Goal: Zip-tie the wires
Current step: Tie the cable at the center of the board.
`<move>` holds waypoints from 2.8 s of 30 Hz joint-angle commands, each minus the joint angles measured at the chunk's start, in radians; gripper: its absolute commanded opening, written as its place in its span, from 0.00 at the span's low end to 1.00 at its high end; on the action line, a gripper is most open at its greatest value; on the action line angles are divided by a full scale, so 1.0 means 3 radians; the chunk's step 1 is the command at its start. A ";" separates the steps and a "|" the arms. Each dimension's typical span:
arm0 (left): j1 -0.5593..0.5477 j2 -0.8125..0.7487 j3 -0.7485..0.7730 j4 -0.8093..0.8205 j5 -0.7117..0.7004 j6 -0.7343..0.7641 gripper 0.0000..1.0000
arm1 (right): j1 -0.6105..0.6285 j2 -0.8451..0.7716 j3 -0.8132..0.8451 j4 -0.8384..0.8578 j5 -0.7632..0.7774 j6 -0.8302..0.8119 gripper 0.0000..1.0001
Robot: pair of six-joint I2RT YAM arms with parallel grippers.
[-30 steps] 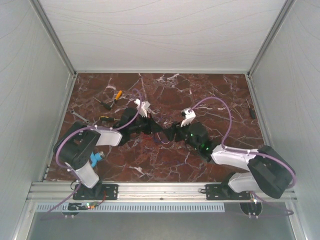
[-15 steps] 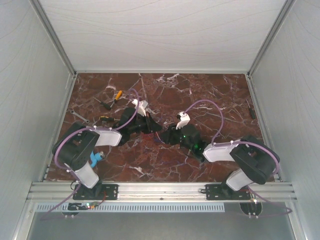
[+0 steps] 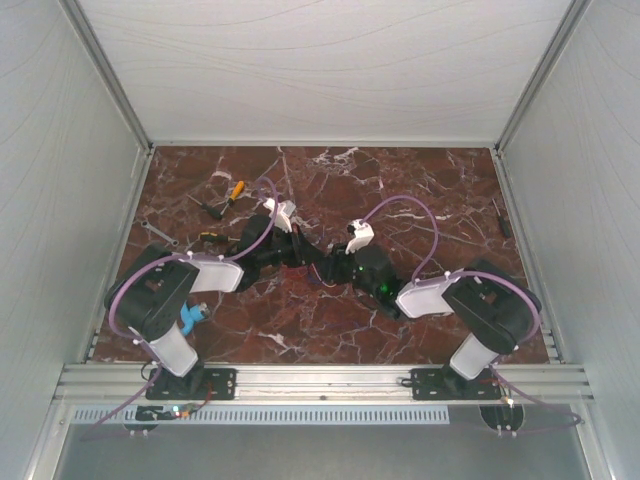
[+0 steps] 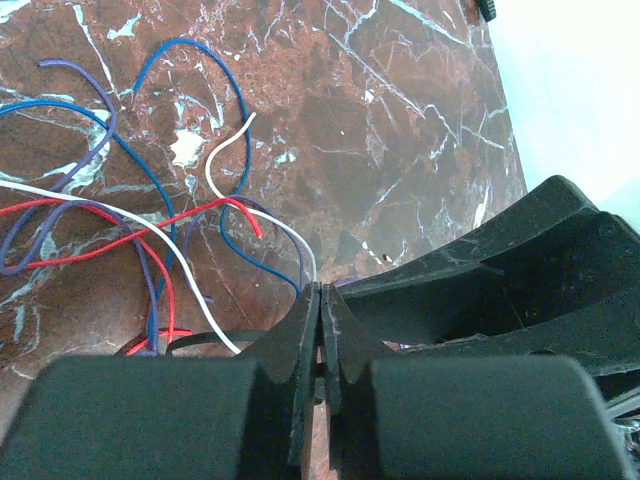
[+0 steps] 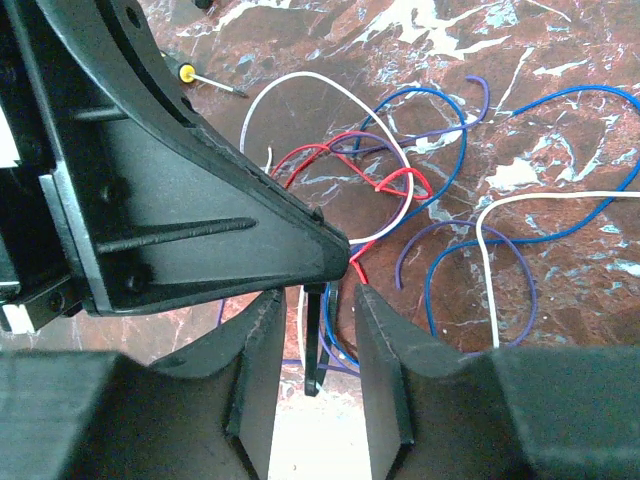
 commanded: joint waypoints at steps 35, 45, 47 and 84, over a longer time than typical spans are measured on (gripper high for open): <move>0.0058 -0.0123 0.0095 -0.0020 -0.0195 0.0011 0.00 | 0.0205 0.0207 -0.0018 0.0440 0.0593 -0.0111 0.00; 0.0219 -0.0023 0.0191 0.0005 -0.0176 0.0060 0.00 | 0.0235 0.0246 -0.0015 0.0340 0.0749 -0.0180 0.00; 0.0235 -0.0003 0.0207 0.0013 -0.0174 0.0069 0.00 | 0.0237 0.0237 -0.0017 0.0323 0.0765 -0.0186 0.00; 0.0392 0.0341 0.0606 -0.0198 -0.0450 0.0345 0.00 | 0.0289 0.0146 -0.0204 0.0347 0.0884 -0.0222 0.00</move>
